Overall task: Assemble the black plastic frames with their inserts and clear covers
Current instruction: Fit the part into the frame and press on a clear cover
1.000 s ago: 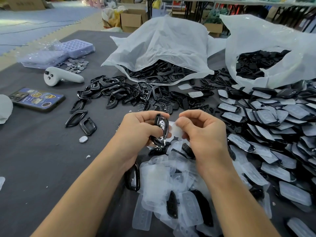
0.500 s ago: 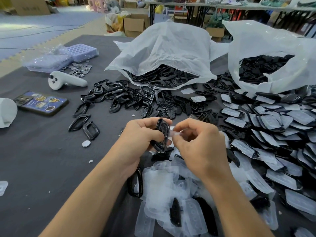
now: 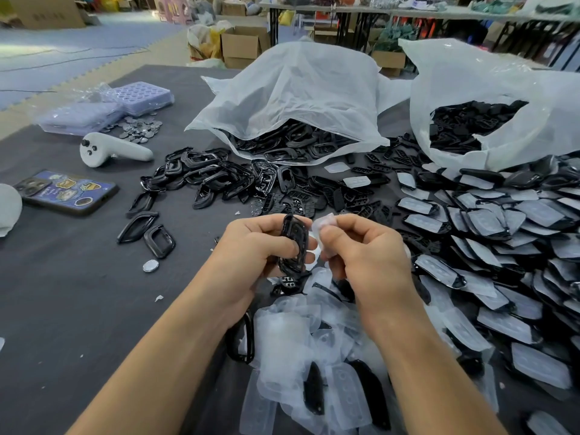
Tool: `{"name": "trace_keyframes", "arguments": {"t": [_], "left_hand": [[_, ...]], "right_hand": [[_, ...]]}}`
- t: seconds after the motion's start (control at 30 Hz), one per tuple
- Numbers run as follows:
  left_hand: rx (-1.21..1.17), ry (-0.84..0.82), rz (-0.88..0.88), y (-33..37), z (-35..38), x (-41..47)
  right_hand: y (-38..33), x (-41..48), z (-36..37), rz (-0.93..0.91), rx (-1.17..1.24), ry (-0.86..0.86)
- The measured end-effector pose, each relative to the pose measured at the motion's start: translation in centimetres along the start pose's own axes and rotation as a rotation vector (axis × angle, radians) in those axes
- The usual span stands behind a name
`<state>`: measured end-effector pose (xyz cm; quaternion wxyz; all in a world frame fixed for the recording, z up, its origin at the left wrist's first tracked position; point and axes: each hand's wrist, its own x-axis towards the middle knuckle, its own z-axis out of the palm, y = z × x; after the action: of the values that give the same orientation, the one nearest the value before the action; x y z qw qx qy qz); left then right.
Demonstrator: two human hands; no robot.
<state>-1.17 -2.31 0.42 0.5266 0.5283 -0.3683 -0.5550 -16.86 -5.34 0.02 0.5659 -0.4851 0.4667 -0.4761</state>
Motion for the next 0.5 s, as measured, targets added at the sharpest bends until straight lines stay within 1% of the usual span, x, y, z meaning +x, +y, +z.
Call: {"name": "trace_keyframes", "arguments": {"t": [0.1,0.2,0.27,0.37,0.43,0.5], "left_hand": [[0.032,-0.065,0.013,0.1,0.0,-0.2],[0.094,-0.029,0.019,0.0,0.2,-0.1],[0.098,0.037,0.022,-0.2,0.3,0.0],[0.092,0.120,0.048,-0.4,0.5,0.1],[0.091,0.126,0.068,-0.5,0.8,0.0],[0.076,0.157,0.082,-0.6,1.1,0.0]], "right_hand": [[0.1,0.0,0.0,-0.056,-0.043,0.015],[0.5,0.0,0.1,-0.150,-0.186,0.043],[0.9,0.0,0.0,-0.247,-0.334,0.122],[1.1,-0.2,0.0,-0.392,-0.591,0.298],[1.2,-0.4,0.3,-0.461,-0.692,0.286],[1.4,-0.6,0.7,-0.450,-0.666,0.187]]}}
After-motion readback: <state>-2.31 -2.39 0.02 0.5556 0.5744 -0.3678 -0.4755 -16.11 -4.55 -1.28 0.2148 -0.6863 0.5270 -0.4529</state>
